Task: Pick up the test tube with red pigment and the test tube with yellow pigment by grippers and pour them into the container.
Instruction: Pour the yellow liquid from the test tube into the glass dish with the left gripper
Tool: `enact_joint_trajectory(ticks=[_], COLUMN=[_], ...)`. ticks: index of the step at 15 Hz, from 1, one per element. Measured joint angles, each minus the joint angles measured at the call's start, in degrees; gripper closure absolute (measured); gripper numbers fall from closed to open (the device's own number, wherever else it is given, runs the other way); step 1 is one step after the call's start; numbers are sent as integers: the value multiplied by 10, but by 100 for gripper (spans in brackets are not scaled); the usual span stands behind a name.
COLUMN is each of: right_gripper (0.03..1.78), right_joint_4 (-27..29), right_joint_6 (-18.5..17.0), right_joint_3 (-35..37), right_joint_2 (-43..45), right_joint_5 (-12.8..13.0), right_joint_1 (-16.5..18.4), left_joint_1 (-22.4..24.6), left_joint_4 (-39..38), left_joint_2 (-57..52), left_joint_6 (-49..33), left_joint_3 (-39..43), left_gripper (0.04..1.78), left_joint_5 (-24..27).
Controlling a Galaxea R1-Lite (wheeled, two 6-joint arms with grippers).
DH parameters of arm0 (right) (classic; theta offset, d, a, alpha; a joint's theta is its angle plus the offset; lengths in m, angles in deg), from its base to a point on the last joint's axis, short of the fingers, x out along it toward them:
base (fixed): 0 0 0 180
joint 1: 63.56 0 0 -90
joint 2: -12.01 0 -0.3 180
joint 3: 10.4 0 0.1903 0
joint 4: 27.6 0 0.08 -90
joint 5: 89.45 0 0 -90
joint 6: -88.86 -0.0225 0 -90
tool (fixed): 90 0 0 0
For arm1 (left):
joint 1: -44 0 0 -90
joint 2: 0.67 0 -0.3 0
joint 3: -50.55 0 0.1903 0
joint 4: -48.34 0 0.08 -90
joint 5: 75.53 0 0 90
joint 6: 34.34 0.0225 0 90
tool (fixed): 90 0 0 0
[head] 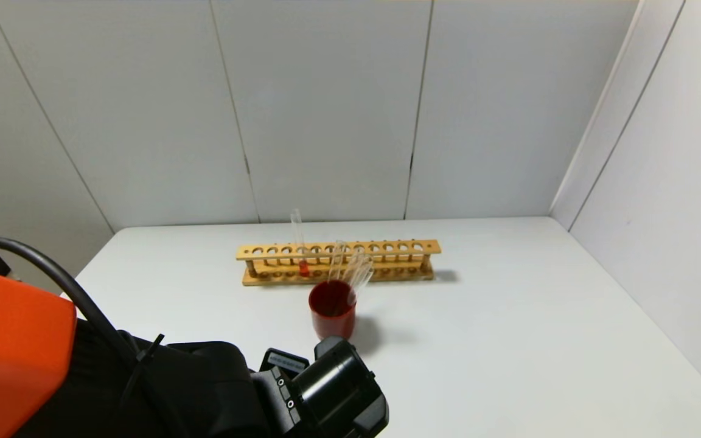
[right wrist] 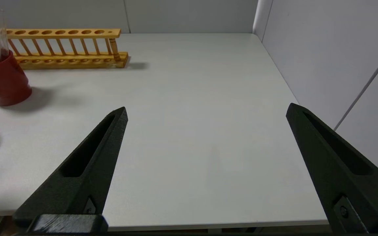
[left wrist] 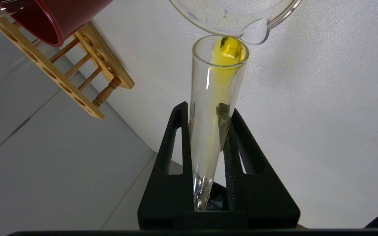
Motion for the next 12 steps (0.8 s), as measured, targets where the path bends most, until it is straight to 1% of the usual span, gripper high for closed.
enact_joint_trajectory(ticks=[3,8,12], right_gripper=[11,11,11], right_joint_4=[0,0,0], right_joint_6=[0,0,0], right_joint_3=[0,0,0], right_joint_2=[0,0,0], right_joint_5=[0,0,0], right_joint_1=[0,0,0], left_joint_1=[-6,-7,-7], left_joint_4=[27,29,47], left_joint_2=[10,26,36], left_joint_6=[-1,0,0], left_joint_3=[-17,-26,-36], left_gripper=[150,150,150], left_joint_5=[0,-1,-1])
